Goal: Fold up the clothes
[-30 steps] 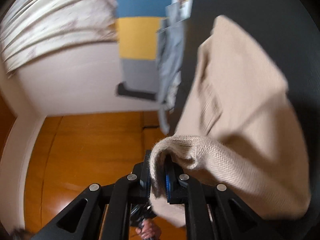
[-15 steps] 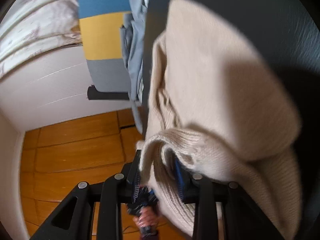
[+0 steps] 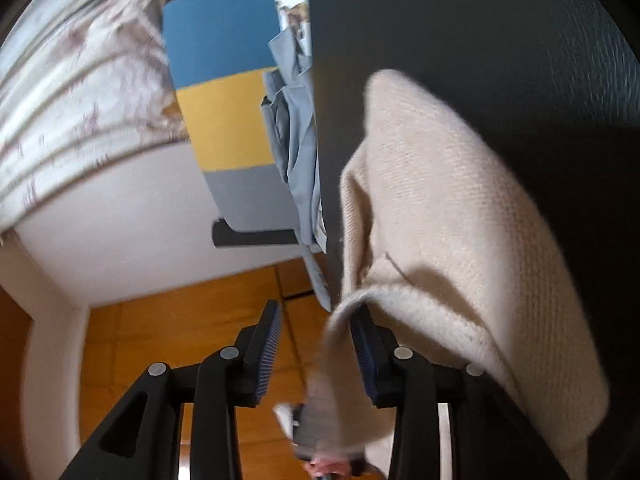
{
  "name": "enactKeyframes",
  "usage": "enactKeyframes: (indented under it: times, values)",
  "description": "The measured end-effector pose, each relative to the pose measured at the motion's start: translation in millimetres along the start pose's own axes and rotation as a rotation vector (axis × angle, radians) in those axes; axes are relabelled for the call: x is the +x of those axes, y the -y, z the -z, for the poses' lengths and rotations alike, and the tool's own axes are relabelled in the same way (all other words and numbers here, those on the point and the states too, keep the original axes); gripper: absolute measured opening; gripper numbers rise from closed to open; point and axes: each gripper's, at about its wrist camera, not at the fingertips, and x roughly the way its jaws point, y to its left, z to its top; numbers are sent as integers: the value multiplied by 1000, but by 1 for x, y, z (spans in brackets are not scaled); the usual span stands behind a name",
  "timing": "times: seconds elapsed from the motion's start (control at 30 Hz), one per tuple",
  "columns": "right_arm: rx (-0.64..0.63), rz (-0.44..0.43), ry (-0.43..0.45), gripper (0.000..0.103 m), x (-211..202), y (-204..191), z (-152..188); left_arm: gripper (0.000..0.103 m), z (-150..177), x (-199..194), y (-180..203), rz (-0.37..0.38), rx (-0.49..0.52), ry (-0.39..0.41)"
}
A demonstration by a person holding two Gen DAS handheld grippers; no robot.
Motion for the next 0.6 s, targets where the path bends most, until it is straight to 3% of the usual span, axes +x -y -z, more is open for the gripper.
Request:
enactKeyframes:
  times: [0.07,0.17,0.27,0.37,0.47,0.6]
  values:
    - [-83,46,11,38,-10,-13,7,70,9,-16,14,-30,126,62]
    - [-209,114,27,38,-26,-34,19,82,16,-36,18,-2,191,105]
    - [-303,196,-42,38,-25,-47,35,82,33,-43,23,-4,264,74]
    - [-331,302,-93,38,-21,-42,46,83,54,-29,19,-96,327,-5]
    - [-439,425,8,38,-21,-46,48,83,73,-14,20,-182,374,-33]
    - [-520,502,5,38,-25,-37,52,82,84,-4,13,-277,414,-35]
